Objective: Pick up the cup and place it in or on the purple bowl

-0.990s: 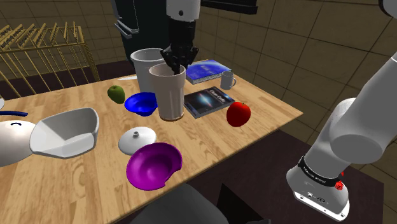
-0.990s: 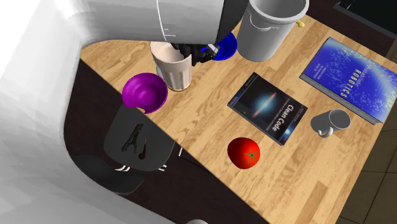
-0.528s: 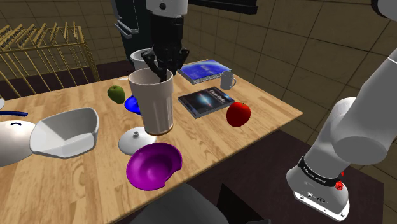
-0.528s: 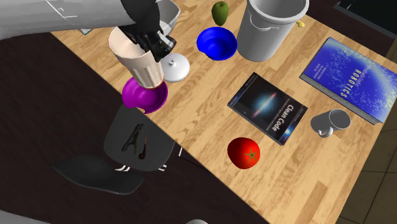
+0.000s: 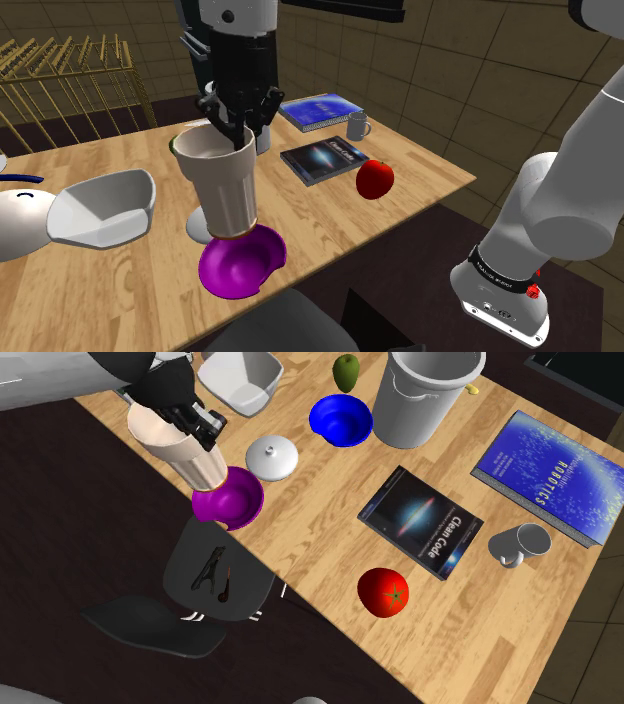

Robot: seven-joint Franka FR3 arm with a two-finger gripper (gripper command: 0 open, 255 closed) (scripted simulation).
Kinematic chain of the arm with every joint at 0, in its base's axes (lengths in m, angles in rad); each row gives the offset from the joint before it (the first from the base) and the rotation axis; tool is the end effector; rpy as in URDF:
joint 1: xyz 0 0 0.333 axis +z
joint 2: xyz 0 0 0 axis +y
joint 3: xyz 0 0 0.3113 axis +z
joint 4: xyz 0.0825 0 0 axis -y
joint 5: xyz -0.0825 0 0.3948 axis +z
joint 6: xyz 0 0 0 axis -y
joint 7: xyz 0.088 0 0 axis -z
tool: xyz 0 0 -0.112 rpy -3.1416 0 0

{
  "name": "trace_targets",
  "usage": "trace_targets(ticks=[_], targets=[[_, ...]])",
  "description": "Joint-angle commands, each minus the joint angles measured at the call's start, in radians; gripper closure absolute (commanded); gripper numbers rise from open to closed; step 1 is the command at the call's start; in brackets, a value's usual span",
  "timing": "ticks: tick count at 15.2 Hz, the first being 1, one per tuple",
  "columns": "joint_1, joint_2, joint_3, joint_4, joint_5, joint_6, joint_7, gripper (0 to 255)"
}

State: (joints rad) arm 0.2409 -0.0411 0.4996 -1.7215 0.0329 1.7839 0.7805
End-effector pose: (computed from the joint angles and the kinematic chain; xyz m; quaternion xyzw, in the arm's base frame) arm 0.4166 0.3912 0.5810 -0.9985 0.0223 -0.0313 0.0386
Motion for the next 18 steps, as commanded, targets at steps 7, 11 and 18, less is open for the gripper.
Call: trace_targets(ticks=[7, 11, 18], targets=[[0.001, -0.007, 0.001, -0.115, 0.004, 0.11, -0.003, 255], [0.002, -0.004, 0.002, -0.166, 0.003, 0.163, -0.002, 255], [0.003, 0.011, 0.004, -0.245, -0.003, 0.256, 0.002, 255]])
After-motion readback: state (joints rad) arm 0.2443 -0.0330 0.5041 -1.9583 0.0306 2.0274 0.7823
